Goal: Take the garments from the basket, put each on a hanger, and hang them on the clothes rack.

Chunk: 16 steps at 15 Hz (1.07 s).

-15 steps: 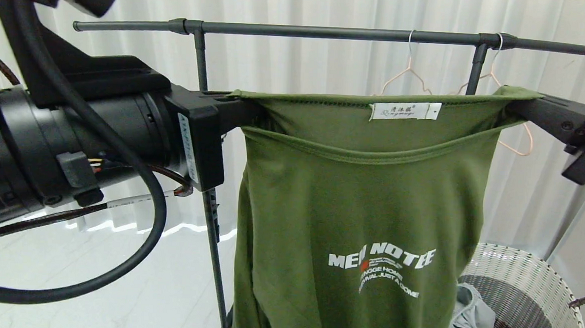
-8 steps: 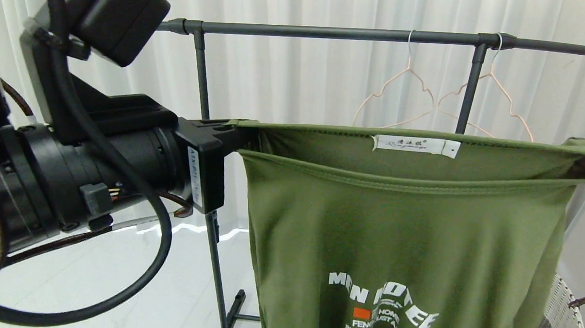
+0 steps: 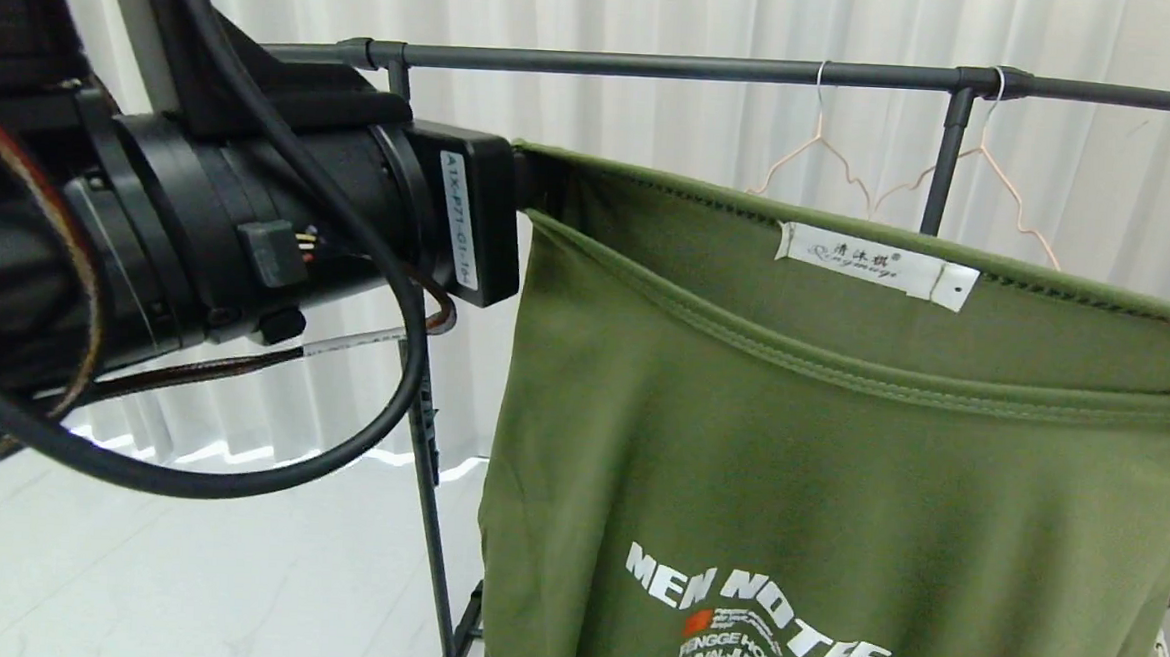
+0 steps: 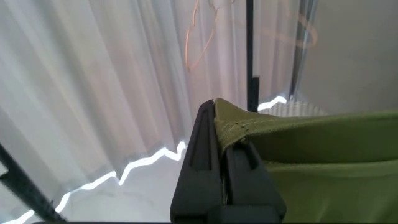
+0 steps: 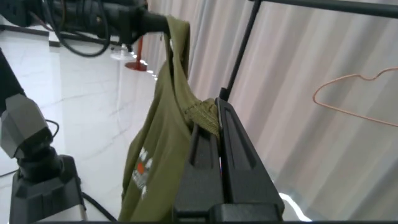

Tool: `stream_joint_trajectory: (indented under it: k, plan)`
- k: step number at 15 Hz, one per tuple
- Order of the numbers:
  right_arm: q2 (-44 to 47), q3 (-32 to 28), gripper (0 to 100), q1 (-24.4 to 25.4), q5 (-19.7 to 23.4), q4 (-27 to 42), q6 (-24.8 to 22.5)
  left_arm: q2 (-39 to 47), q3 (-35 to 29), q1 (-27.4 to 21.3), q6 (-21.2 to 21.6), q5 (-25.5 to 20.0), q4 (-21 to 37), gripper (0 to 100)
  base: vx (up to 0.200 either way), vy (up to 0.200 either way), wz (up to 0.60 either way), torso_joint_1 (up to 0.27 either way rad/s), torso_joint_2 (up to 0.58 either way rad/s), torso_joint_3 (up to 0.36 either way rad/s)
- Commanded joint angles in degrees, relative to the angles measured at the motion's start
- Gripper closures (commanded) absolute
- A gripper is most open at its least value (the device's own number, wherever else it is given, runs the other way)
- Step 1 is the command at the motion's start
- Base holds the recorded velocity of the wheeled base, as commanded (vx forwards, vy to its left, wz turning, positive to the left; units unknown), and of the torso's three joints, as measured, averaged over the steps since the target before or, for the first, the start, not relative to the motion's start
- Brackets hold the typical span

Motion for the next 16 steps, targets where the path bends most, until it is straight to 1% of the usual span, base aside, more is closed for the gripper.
stream_joint_trajectory:
  k: [1, 2, 3, 4, 5, 6, 8, 11, 13, 16]
  plan:
    - [2.0, -1.4, 100, -1.8, -0.2, 0.0, 0.0, -0.6, -0.5, -0.1, -0.1, 0.0, 0.3, 100, 0.0, 0.0, 0.0, 0.0, 0.0, 0.0]
    - [3.6, -2.6, 100, -4.2, -0.2, -0.1, 0.0, -2.6, 0.9, -0.1, -0.1, 0.0, 2.3, 100, 0.0, 0.0, 0.0, 0.0, 0.0, 0.0]
    - [4.0, -3.0, 100, -4.8, -0.1, -0.1, 0.0, -3.3, 1.1, -0.2, -0.1, 0.0, 3.0, 100, 0.0, 0.0, 0.0, 0.0, 0.0, 0.0]
    - [7.9, -5.7, 100, -8.0, -0.1, -0.1, 0.0, -8.6, 1.4, -2.0, -0.2, 0.0, 10.6, 100, 0.0, 0.0, 0.0, 0.0, 0.0, 0.0]
    - [10.3, -7.7, 100, -8.7, -0.1, -0.2, 0.2, -11.2, 1.4, -2.5, -0.2, 0.0, 14.5, 100, 0.0, 0.0, 0.0, 0.0, 0.0, 0.0]
    - [12.8, -9.4, 100, -8.9, -0.1, -1.2, 0.3, -13.3, 1.6, -3.3, -0.2, 0.0, 17.1, 100, 0.0, 0.0, 0.0, 0.0, 0.0, 0.0]
    - [18.3, -9.6, 100, -8.9, -0.1, -5.7, 0.1, -16.3, 1.3, -7.8, 0.2, 0.1, 19.9, 100, 0.0, 0.0, 0.0, 0.0, 0.0, 0.0]
    - [27.2, -12.0, 100, -8.9, -0.1, -14.0, 0.3, -18.6, 1.8, -8.4, 0.3, 0.5, 23.7, 100, 0.0, 0.0, 0.0, 0.0, 0.0, 0.0]
    - [30.3, -14.4, 100, -8.8, -0.1, -15.2, 0.3, -18.9, 2.0, -8.4, 0.3, 0.5, 24.3, 100, 0.0, 0.0, 0.0, 0.0, 0.0, 0.0]
    - [30.4, -15.6, 100, -7.6, -0.1, -15.2, 0.3, -18.3, 2.1, -8.4, 0.0, 0.5, 24.3, 100, 0.0, 0.0, 0.0, 0.0, 0.0, 0.0]
